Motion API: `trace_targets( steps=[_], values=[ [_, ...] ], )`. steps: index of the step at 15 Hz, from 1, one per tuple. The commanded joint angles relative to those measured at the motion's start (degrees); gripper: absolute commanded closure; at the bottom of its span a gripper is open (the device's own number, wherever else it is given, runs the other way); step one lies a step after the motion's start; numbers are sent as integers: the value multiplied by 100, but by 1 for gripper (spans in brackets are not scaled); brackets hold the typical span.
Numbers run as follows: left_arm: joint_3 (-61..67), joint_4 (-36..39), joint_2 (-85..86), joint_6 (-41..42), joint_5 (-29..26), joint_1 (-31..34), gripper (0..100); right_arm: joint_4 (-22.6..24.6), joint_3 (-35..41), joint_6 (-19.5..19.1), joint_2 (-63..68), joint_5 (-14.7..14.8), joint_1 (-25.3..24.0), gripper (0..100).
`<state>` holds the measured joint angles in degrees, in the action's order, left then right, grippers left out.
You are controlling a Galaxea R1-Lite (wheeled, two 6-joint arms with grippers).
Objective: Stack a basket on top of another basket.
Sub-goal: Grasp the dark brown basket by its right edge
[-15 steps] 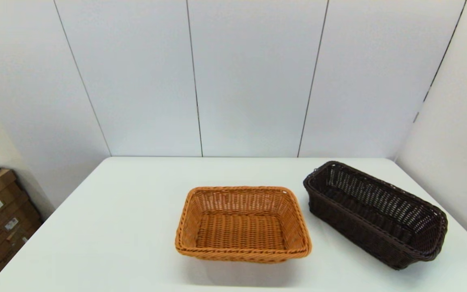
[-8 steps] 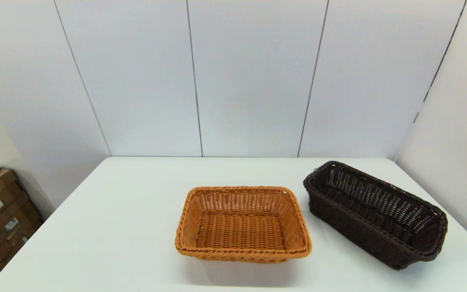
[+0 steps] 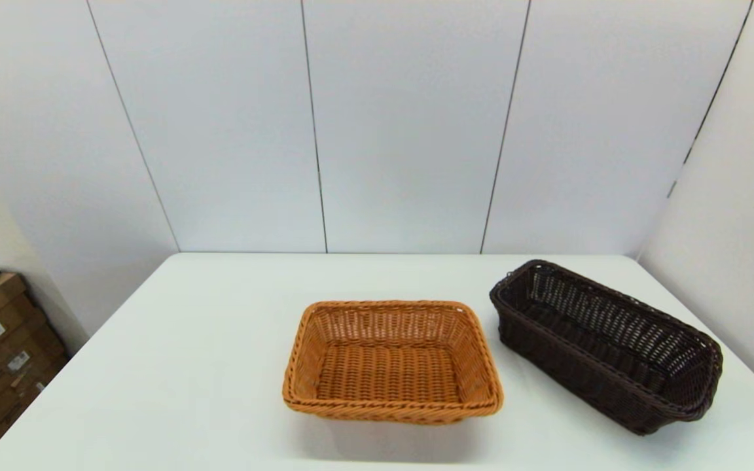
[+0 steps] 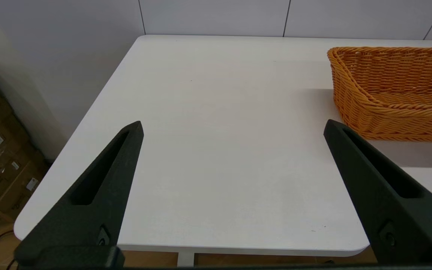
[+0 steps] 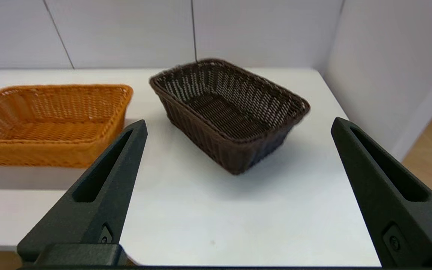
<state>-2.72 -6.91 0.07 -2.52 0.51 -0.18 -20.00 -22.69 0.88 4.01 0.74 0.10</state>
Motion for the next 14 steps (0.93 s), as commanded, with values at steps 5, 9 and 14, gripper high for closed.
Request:
trace_targets(
  steps=[5, 9, 14],
  values=[
    [-1, -3, -7, -3, 2, 1, 0, -118, -394, 18, 1058, 22, 87, 0],
    [-1, -3, -7, -3, 2, 1, 0, -65, -913, 615, 3132, 172, 131, 0],
    [-1, -3, 1, -3, 2, 1, 0, -109, -1766, 2039, 5725, 189, 263, 0]
  ],
)
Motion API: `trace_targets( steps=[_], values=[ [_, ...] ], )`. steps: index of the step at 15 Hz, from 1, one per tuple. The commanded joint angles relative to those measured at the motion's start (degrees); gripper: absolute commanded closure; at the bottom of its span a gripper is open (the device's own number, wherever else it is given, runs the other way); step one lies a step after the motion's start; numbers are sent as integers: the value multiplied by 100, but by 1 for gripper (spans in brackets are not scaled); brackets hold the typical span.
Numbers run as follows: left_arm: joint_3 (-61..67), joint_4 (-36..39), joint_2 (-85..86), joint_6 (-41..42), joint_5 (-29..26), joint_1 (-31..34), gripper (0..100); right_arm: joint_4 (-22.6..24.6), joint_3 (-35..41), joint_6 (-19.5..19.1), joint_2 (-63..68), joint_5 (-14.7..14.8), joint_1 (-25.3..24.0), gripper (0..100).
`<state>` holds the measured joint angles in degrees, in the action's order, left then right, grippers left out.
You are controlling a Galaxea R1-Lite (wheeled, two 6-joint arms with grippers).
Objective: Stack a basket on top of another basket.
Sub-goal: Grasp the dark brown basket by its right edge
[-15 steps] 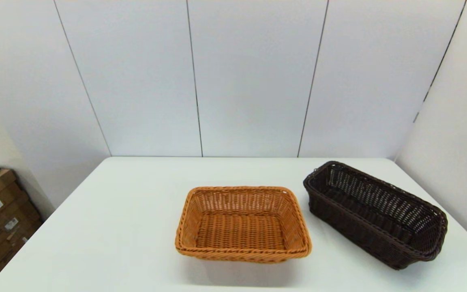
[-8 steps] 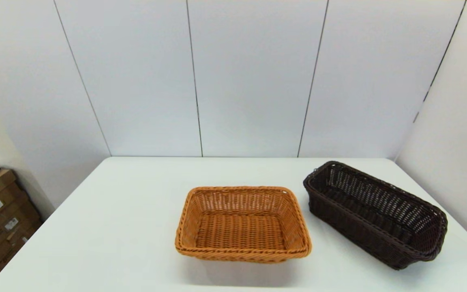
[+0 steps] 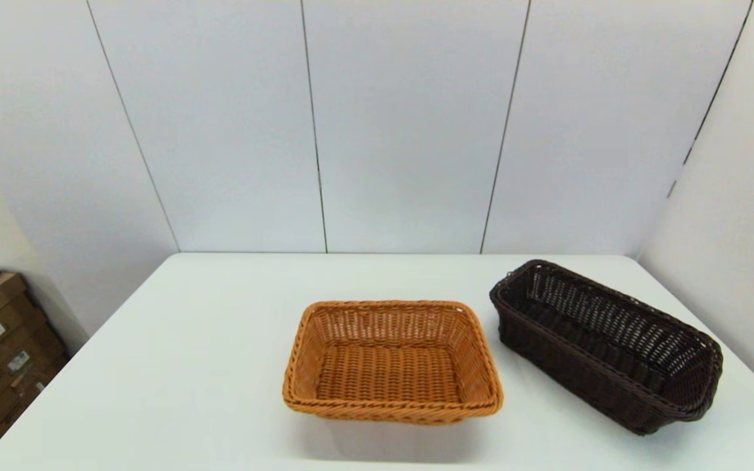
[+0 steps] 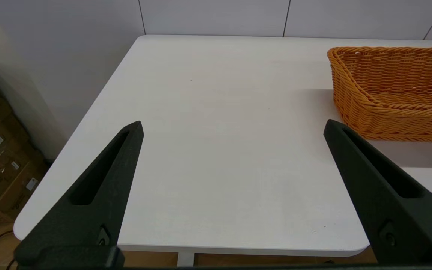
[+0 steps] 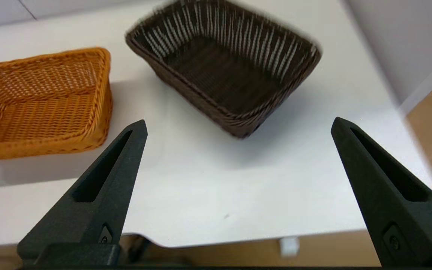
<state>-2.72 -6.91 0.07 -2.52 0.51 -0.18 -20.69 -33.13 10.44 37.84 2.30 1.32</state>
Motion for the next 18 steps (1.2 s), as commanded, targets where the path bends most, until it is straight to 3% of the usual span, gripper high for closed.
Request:
trace_targets(
  steps=[1, 5, 9, 18],
  values=[
    [-1, -3, -7, -3, 2, 1, 0, -58, -844, 1224, 2720, 42, 255, 0],
    [-1, -3, -7, -3, 2, 1, 0, -41, -1055, 1602, 4117, 174, 510, 0],
    [-1, -3, 1, -3, 2, 1, 0, 3, -1459, 2050, 5497, 605, 571, 0],
    [-1, -3, 1, -3, 2, 1, 0, 74, -1978, 2613, 6947, 552, 571, 0]
  ],
)
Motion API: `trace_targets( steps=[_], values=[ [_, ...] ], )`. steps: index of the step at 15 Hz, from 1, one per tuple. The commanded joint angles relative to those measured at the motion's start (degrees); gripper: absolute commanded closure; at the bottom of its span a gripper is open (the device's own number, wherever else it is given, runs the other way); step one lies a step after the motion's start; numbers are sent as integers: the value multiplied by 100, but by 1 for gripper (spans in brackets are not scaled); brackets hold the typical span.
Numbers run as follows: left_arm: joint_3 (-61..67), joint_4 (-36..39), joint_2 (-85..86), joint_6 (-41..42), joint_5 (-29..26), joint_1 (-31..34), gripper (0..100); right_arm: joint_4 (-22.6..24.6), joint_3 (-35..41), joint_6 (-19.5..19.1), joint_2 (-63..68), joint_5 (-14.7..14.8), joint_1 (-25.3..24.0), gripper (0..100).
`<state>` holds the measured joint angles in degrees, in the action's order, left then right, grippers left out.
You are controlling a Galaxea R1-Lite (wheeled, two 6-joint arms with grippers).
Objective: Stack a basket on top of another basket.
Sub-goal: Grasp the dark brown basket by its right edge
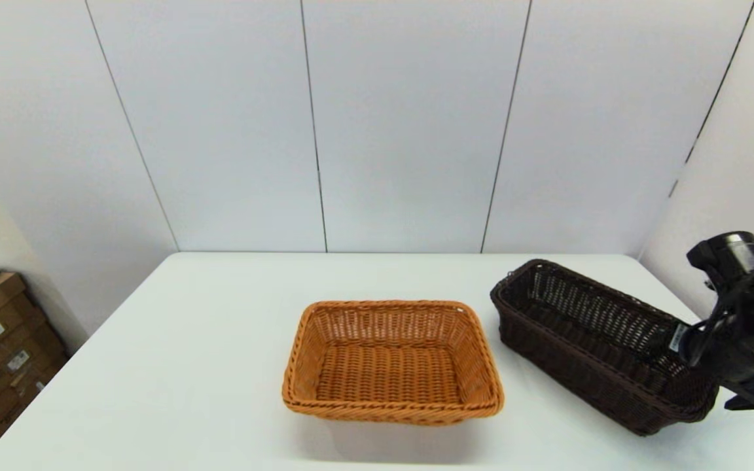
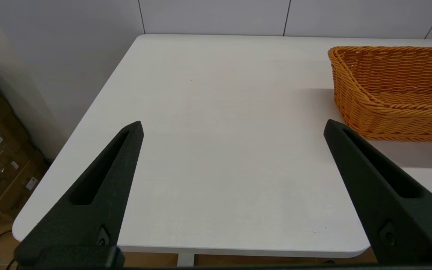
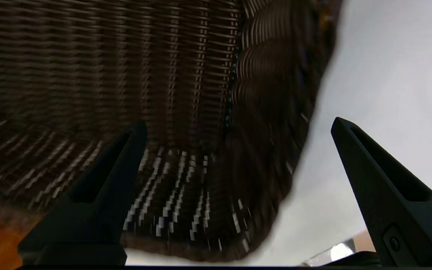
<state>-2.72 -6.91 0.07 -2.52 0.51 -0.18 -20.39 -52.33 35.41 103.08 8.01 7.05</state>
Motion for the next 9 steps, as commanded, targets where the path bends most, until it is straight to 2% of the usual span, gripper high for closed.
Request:
trace_targets(
  steps=[1, 4, 9],
  values=[
    [-1, -3, 1, -3, 2, 1, 0, 88, -66, 141, 476, -27, -1, 0],
    [-1, -3, 1, -3, 2, 1, 0, 88, -84, 159, 608, -71, 25, 0],
    [-1, -3, -7, -3, 2, 1, 0, 88, -66, 150, 660, -300, 368, 0]
  ],
)
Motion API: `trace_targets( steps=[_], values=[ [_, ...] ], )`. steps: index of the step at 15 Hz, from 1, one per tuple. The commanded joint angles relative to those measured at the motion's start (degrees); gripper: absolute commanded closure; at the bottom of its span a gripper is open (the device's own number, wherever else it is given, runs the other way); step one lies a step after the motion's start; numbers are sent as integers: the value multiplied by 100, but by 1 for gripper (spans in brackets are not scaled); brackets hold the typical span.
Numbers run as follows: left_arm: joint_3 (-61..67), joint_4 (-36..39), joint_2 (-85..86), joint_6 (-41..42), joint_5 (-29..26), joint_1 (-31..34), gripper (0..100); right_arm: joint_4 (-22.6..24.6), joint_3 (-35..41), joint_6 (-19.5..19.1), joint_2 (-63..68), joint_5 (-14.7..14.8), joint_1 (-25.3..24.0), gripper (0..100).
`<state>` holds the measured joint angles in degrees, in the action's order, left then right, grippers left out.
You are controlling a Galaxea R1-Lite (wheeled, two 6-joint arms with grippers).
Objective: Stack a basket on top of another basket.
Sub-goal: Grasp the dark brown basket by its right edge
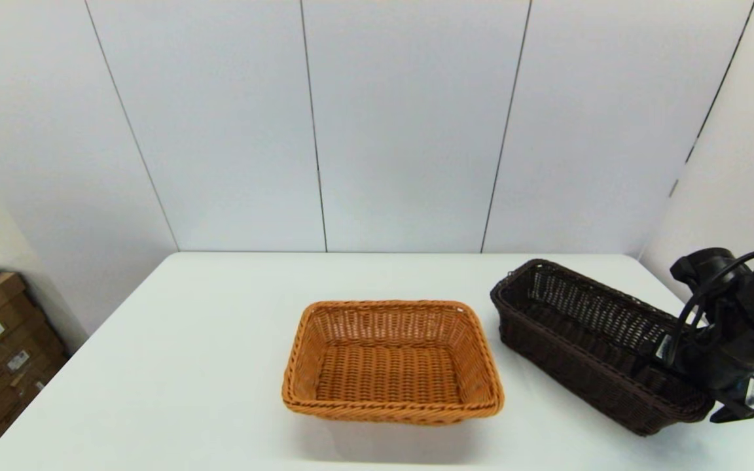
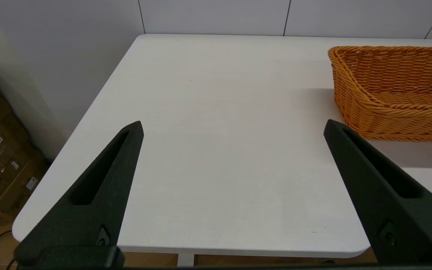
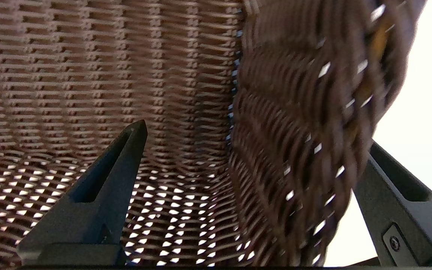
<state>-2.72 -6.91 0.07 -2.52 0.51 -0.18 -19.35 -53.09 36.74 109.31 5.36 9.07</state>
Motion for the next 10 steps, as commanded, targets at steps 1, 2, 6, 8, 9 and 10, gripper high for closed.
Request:
trace_targets(
  steps=[1, 2, 6, 8, 9, 10],
  values=[
    [-1, -3, 1, -3, 2, 1, 0, -17, 18, 17, 37, -44, 218, 0],
    [-1, -3, -7, -3, 2, 1, 0, -17, 18, 17, 29, -79, 244, 0],
    [-1, -3, -7, -3, 2, 1, 0, -17, 27, 17, 99, -176, 315, 0],
    [-1, -3, -7, -3, 2, 1, 0, -8, 9, 17, 143, -194, 315, 0],
    [-1, -3, -7, -3, 2, 1, 0, -8, 9, 17, 178, -194, 315, 0],
    [-1, -3, 1, -3, 2, 1, 0, 1, 0, 26, 222, -185, 315, 0]
  ],
)
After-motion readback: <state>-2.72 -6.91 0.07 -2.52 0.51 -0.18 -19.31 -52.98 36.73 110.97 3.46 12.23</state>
